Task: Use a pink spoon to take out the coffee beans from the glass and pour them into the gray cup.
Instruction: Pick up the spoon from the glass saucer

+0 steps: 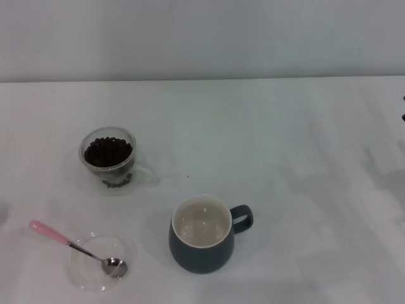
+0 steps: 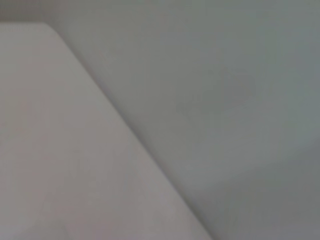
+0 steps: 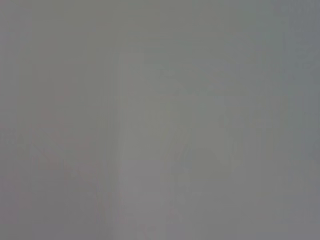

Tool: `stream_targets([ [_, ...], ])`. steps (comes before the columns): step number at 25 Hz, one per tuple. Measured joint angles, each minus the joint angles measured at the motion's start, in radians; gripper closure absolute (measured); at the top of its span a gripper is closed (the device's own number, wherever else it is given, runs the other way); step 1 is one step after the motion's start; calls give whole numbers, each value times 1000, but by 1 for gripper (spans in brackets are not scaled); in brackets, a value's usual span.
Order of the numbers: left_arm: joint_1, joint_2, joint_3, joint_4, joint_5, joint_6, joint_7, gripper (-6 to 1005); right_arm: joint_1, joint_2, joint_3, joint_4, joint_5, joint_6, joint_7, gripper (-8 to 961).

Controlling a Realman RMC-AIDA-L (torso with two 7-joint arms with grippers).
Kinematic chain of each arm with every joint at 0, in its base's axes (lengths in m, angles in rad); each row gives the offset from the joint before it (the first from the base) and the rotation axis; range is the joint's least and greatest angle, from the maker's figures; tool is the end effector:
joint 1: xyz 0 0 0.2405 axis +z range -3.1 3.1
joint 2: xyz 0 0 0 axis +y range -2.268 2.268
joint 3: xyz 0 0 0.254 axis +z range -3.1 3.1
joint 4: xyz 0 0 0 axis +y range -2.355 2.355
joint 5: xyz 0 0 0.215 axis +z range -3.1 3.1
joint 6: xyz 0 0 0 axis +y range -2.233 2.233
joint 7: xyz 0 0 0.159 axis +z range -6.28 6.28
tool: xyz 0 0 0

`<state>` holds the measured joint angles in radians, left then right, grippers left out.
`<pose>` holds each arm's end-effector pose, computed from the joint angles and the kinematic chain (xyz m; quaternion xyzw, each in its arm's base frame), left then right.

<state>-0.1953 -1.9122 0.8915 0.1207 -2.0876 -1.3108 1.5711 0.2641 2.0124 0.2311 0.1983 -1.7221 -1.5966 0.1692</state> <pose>-0.4166 0.2522 0.0384 -0.5679 -0.6075 -0.4467 0.3300 0.3429 0.2666 0.0209 -0.6467 0.1747 0.3819 0.6367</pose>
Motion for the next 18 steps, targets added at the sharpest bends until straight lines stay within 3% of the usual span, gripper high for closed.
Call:
stream_targets([
  [5,-1,-27,0,12,32,-53,-4,152,17,0,0,-1,1,21,0,161],
  [18,-28,-49,0,27,152,-5,-40,152,25,0,1,1,1,26,5,159],
])
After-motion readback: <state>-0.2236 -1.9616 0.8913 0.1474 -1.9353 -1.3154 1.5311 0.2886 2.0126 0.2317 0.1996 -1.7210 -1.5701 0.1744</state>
